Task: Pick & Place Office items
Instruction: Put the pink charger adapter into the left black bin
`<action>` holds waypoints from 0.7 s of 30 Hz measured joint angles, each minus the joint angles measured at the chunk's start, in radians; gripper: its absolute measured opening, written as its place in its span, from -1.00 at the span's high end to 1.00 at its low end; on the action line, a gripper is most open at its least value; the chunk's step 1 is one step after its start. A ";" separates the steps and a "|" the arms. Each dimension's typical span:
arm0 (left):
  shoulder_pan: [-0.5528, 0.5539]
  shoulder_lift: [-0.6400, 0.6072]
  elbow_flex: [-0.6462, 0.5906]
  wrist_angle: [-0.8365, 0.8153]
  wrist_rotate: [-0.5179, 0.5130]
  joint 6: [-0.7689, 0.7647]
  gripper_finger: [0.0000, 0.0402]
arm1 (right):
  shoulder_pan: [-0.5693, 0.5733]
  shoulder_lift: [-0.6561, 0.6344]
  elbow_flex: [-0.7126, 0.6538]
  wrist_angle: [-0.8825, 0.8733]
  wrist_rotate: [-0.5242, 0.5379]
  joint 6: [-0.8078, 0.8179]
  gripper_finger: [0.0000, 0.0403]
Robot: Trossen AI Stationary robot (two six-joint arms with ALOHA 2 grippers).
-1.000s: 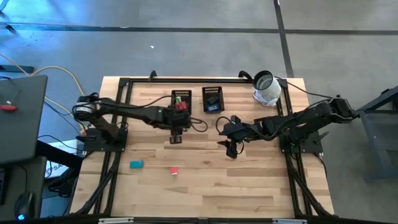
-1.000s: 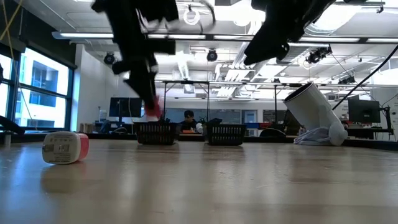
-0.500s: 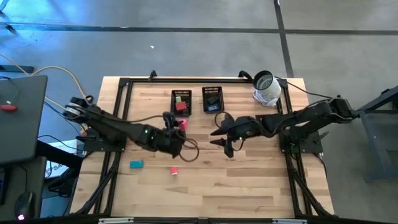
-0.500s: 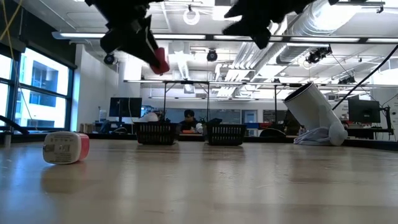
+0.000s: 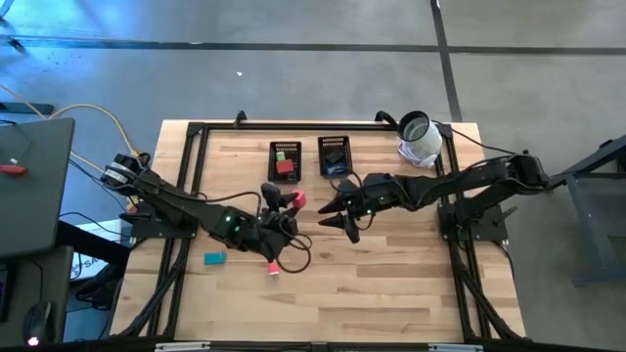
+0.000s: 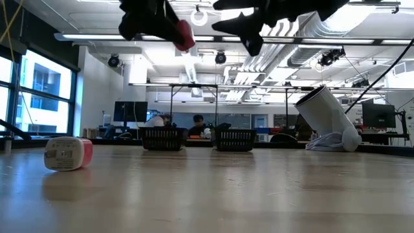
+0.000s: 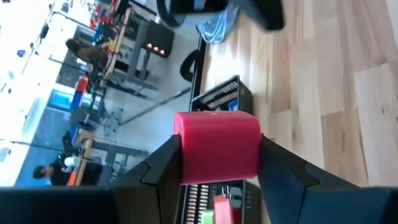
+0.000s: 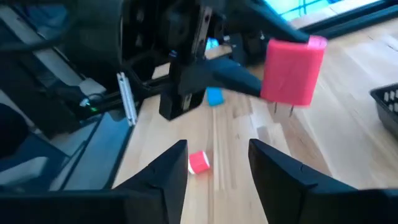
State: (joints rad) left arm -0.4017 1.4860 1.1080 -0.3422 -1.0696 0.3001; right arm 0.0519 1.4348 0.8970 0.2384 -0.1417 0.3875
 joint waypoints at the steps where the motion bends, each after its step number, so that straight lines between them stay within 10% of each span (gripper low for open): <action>1: -0.006 0.000 0.000 0.014 -0.002 0.016 0.20 | -0.005 0.000 0.000 0.009 -0.012 0.002 0.22; 21: -0.043 0.000 0.000 0.137 -0.002 0.125 0.20 | -0.062 -0.001 0.001 0.094 -0.075 0.001 0.12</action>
State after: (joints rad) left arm -0.4448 1.4860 1.1080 -0.2052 -1.0718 0.4249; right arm -0.0097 1.4338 0.8978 0.3329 -0.2162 0.3888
